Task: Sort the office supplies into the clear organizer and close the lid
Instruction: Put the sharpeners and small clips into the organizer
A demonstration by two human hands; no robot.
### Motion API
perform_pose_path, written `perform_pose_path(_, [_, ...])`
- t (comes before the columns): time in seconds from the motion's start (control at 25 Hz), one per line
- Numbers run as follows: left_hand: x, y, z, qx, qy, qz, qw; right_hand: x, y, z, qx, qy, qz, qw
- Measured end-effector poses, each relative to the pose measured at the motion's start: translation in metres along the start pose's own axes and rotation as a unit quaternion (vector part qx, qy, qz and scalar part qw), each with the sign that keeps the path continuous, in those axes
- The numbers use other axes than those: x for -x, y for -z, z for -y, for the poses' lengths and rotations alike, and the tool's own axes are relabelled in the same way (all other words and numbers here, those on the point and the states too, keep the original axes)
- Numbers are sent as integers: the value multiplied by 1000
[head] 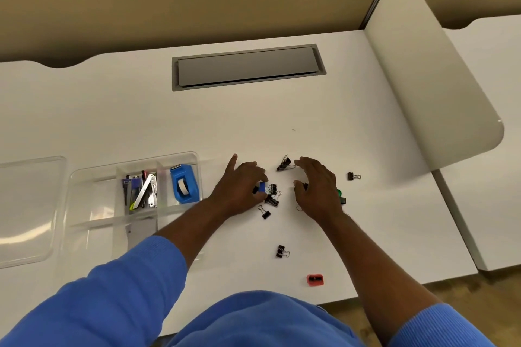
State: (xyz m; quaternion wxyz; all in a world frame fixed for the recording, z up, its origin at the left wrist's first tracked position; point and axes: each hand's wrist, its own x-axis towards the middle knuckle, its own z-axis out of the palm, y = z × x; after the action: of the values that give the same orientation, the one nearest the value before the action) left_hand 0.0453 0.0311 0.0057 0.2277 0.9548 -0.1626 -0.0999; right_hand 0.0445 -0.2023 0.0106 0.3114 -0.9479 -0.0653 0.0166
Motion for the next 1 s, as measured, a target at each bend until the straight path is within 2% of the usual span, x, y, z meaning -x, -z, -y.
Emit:
perform_pose_path(0.48, [1,7,-18,2,7,-33,999,50,31,-48,60,-90,-2,994])
perform_pose_path(0.84, [28,19,-24,6,18,-51,999,52,31,-36,75,-146,-8,986])
perform_pose_path(1.0, [44,27,-21,11,21,-66,998,51,29,-19,44,-128,-40,990])
